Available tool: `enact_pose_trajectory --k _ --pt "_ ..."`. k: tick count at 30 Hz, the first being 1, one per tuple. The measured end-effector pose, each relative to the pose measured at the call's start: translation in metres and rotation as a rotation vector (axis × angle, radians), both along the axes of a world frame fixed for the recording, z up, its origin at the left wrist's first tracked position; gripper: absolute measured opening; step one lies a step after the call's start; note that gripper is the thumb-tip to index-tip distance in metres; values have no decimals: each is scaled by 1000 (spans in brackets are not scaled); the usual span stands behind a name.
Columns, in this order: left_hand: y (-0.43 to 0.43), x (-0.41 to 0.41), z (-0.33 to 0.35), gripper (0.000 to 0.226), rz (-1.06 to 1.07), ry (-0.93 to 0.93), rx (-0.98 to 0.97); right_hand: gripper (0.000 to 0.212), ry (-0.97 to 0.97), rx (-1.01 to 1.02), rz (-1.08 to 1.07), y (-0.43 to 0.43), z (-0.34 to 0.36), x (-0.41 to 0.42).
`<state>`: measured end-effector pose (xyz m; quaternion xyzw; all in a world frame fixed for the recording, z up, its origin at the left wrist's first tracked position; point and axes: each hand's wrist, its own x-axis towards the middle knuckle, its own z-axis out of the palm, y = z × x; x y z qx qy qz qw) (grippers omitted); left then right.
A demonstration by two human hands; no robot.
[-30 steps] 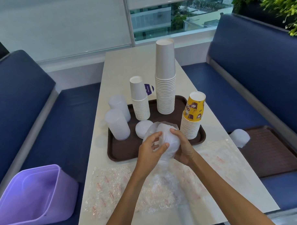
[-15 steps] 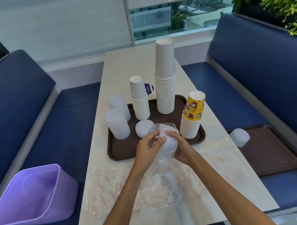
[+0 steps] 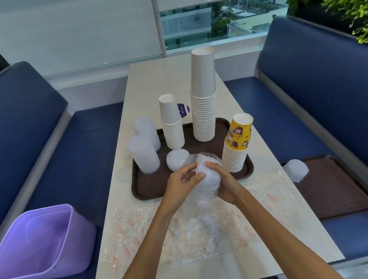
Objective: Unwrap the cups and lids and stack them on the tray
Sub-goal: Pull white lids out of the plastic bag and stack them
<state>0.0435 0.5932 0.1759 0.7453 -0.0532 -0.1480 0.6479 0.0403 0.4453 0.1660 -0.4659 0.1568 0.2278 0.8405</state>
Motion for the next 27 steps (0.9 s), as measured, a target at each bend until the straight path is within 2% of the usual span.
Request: enact_pose_trajectory --k 2,7,17,23,27 --pt "-1 1 0 60 -3 0 -7 55 4 4 -6 -1 0 1" --pt "-3 2 0 40 -4 -3 -19 46 6 8 -7 -4 -2 1" --pt "-6 5 2 34 -17 -24 -37 43 6 -6 -4 -7 -3 5" --pt "-8 10 2 22 -4 -35 -29 43 21 26 -15 -9 -5 9" --pt "-11 15 -1 25 -18 -51 0 46 22 16 -32 -11 -5 11"
